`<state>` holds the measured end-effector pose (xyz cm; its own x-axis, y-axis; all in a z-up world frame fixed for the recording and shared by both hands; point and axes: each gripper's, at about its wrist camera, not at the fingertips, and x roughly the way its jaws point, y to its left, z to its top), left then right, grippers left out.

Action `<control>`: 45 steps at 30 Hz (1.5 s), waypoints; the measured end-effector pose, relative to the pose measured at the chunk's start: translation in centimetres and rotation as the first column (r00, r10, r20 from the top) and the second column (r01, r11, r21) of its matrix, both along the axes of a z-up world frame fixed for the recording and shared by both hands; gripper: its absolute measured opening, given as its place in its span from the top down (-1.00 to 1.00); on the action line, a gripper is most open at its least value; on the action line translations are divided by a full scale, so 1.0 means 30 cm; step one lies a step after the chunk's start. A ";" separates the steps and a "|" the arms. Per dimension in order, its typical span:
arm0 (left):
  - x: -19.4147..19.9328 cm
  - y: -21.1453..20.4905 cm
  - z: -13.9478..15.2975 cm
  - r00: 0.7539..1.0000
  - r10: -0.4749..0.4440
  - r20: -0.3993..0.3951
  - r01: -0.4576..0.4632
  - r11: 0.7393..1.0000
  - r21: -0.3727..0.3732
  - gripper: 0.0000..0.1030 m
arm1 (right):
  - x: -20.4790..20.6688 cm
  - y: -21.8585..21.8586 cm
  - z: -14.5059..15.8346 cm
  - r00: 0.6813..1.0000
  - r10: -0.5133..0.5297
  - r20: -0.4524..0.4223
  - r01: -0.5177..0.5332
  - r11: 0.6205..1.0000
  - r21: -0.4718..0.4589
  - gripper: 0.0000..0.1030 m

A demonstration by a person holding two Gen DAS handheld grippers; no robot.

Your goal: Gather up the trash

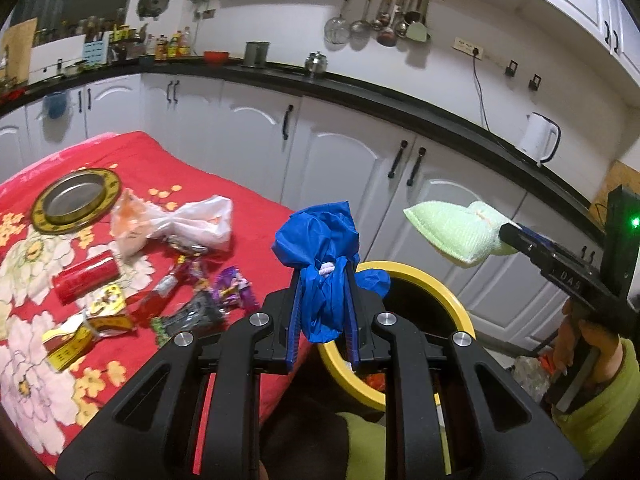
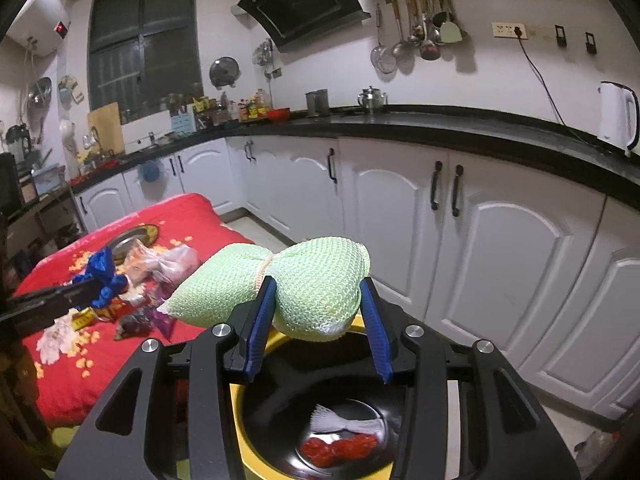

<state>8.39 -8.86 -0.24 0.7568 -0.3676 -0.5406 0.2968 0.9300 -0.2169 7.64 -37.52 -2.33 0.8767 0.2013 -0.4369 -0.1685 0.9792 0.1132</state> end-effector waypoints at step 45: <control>0.314 -0.434 -0.135 0.964 -0.219 -0.152 0.221 0.975 -0.004 0.52 | 0.006 -0.122 -0.303 0.984 -0.027 -0.175 0.014 0.997 -0.076 -0.09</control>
